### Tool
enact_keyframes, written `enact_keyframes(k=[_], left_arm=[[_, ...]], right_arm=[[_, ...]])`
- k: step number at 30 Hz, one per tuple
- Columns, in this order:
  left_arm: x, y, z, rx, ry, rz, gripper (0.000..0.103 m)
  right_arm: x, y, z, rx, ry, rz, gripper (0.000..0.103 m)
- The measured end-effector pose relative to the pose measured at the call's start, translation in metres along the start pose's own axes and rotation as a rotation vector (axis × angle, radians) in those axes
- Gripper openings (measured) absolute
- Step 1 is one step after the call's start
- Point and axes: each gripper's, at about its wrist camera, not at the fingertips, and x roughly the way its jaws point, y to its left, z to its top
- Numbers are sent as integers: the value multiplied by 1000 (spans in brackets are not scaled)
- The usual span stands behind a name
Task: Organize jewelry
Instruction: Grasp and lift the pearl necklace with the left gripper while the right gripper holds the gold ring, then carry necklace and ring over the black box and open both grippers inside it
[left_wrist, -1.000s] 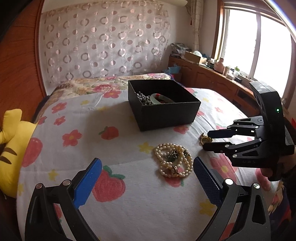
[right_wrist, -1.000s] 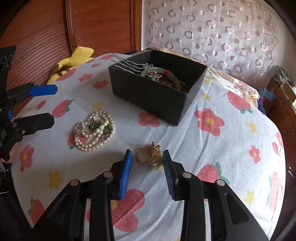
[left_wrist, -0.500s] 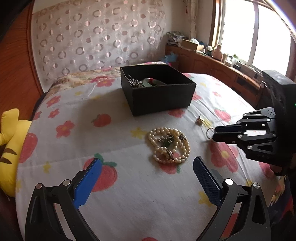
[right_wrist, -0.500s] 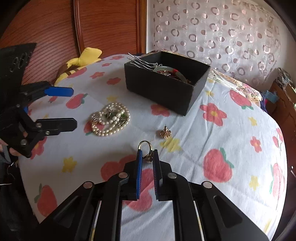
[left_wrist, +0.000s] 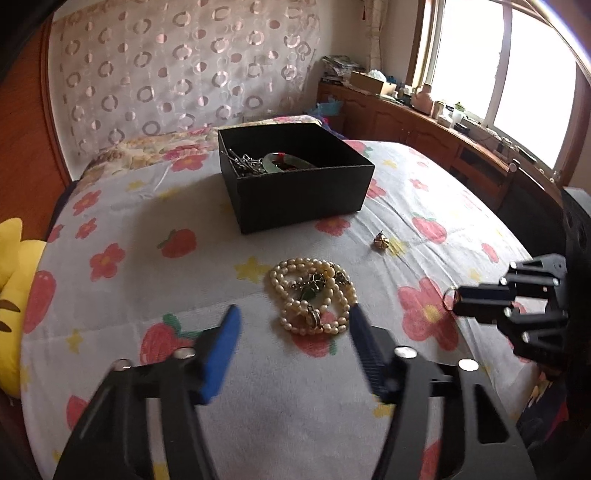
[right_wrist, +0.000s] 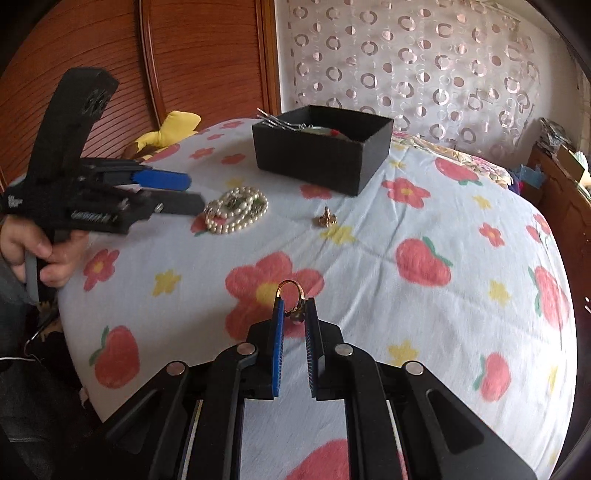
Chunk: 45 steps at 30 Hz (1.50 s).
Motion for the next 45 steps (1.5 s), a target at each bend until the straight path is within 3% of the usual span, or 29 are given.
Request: enact_keyframes(k=[3, 11, 13, 14, 18, 28, 45], left_arm=[[6, 0, 2, -7, 20, -10, 35], [22, -7, 3, 36, 44, 27, 34], [22, -10, 2, 55, 44, 32, 25], [22, -11, 2, 68, 44, 38, 14], [15, -14, -1, 87, 33, 11, 9], [-20, -20, 0, 57, -65, -6, 7], [-68, -29, 68, 64, -231, -18, 7]], right_arm=[[-3, 1, -1, 9, -12, 6, 12], [-3, 3, -1, 7, -24, -7, 12], [-3, 2, -1, 9, -26, -5, 12], [-3, 3, -1, 9, -26, -5, 12], [-4, 3, 0, 11, -30, -4, 12], [-4, 3, 0, 8, -30, -8, 12], [-12, 9, 14, -17, -53, -13, 12]])
